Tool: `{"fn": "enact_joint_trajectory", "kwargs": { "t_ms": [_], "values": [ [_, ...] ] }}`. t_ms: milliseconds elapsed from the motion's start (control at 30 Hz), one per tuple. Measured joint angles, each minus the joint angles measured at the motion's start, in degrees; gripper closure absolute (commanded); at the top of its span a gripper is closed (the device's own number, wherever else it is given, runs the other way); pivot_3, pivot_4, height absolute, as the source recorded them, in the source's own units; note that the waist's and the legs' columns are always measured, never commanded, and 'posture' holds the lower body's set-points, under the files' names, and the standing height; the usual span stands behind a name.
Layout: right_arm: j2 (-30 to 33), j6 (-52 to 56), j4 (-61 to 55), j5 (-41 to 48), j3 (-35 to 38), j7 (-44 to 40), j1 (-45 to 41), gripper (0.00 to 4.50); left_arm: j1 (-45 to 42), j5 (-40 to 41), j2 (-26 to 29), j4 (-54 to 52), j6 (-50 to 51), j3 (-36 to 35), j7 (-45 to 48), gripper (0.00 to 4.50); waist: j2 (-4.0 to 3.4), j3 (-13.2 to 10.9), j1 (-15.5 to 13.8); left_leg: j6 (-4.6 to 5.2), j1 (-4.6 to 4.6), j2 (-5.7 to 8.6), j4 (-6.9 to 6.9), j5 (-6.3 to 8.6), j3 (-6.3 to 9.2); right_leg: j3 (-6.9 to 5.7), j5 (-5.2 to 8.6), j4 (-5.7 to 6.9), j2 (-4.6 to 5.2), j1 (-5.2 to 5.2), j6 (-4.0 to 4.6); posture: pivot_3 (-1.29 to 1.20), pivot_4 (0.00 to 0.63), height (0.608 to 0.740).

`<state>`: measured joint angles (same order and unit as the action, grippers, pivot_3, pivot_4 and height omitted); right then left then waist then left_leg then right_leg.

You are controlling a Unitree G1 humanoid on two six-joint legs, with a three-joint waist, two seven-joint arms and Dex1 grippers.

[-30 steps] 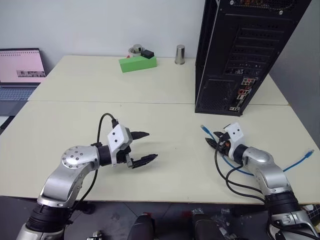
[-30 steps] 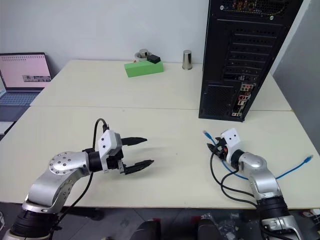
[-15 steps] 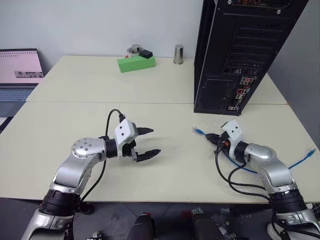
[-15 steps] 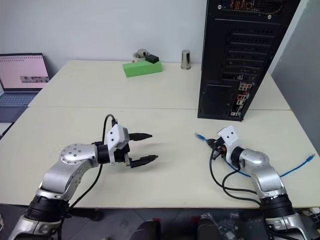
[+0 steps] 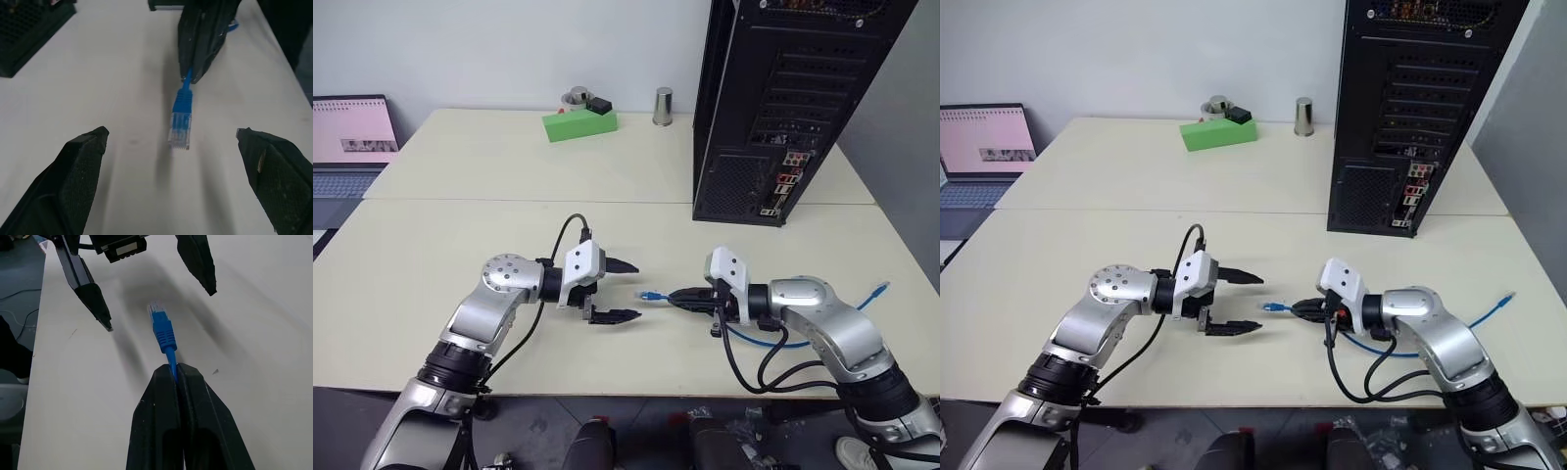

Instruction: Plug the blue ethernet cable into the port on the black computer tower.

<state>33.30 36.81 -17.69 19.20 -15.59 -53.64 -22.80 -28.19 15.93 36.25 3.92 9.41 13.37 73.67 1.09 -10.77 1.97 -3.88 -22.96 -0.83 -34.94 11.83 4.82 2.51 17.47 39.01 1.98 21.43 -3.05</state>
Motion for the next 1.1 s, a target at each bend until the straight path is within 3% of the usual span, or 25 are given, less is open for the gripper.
{"fn": "enact_joint_trajectory", "kwargs": {
  "t_ms": [233, 633, 767, 1000, 1100],
  "values": [
    [-0.1, 0.8, -0.6, 0.0, -0.2, -0.1, -0.2, 4.50, -0.9, -0.1, 0.0, 1.6, 0.2, 0.5, 3.1, 1.36, 0.00, 0.0, 0.0, 0.00, -0.01, 0.00, 0.00, 0.00, 0.01, -0.01, 0.00, 0.00, 0.00, 0.00, 0.00, 0.00, 0.150, 0.740],
    [-0.6, 1.1, -1.0, -0.1, -0.4, 0.0, -0.2, 4.50, -1.7, -2.2, -2.3, 3.7, 0.1, 1.0, 1.9, 3.95, 0.00, 0.0, 0.0, 0.00, -0.01, 0.00, -0.01, 0.00, 0.01, -0.01, 0.00, 0.00, 0.00, 0.00, 0.00, 0.00, 0.150, 0.740],
    [-0.5, 0.7, -1.0, -0.5, -0.4, 0.1, -0.4, 4.50, -1.7, -2.7, -2.6, 3.8, -0.1, 1.0, 1.9, 4.19, 0.00, 0.0, 0.0, 0.00, -0.01, 0.00, -0.01, 0.00, 0.02, -0.01, 0.00, 0.00, 0.00, 0.00, 0.00, 0.00, 0.150, 0.740],
    [-0.4, -2.2, -0.3, -2.3, -0.8, -0.3, -1.0, 3.03, -1.2, -3.6, -2.7, 4.0, -4.1, 1.0, 1.8, 4.19, 0.00, 0.0, 0.0, 0.00, -0.01, 0.00, -0.01, 0.00, 0.02, -0.01, 0.00, 0.00, 0.00, -0.01, 0.00, 0.00, 0.150, 0.740],
    [4.8, -2.8, -0.3, -1.7, -0.5, -4.5, -0.9, 2.32, 0.3, -4.6, -3.2, 5.0, -10.4, 0.9, 1.4, 4.19, 0.00, 0.0, -0.1, 0.00, -0.02, 0.03, -0.03, 0.00, 0.01, 0.00, 0.00, -0.02, 0.04, -0.01, 0.00, 0.00, 0.150, 0.740]
  ]
}}
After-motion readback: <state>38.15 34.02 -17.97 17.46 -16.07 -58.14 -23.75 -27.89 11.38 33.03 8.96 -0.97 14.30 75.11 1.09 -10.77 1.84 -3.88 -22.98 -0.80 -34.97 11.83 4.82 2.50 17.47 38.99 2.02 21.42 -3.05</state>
